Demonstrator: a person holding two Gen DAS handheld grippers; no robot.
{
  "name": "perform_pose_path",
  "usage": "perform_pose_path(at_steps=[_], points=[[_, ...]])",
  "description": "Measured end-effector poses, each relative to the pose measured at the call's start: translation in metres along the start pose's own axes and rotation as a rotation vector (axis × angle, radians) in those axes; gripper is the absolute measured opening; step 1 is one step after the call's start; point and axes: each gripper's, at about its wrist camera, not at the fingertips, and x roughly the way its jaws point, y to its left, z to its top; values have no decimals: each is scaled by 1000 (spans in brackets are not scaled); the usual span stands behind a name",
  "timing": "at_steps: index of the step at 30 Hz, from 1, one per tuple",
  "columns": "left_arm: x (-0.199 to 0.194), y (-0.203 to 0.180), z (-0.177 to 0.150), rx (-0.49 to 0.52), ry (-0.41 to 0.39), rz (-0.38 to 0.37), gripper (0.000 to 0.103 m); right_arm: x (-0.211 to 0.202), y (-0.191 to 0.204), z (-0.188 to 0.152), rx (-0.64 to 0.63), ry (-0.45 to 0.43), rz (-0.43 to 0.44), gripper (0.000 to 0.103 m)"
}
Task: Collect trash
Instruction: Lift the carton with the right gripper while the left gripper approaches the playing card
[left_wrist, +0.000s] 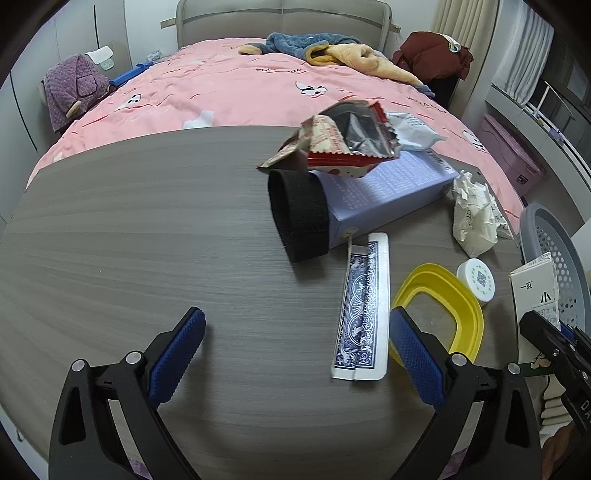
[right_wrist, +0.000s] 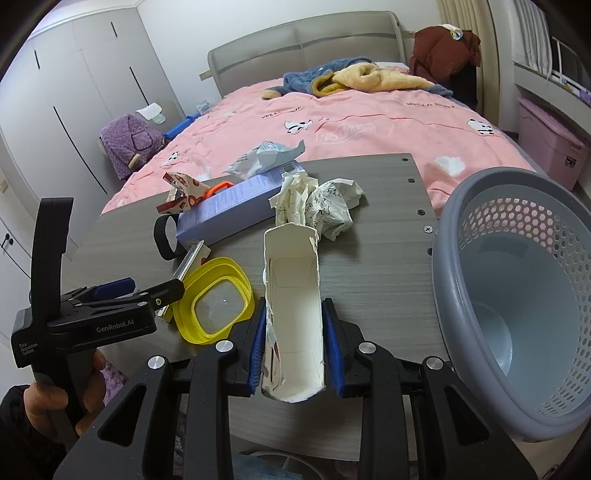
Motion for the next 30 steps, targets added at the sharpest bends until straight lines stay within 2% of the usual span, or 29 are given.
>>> perform_pose_path(at_steps=[11, 14, 24, 27, 30], points=[[-7, 15, 5, -22, -24, 8, 95, 2, 3, 0, -4, 3, 0, 28], [-7, 16, 6, -13, -35, 32, 95, 3, 4, 0, -5, 3, 3, 28], [5, 10, 3, 36, 5, 48, 95, 2, 2, 0, -6, 0, 5, 28], [8, 11, 5, 37, 2, 24, 94, 2, 2, 0, -6, -1, 5, 28], [8, 11, 6, 51, -5, 5, 86, 1, 2, 0, -5, -1, 3, 28]])
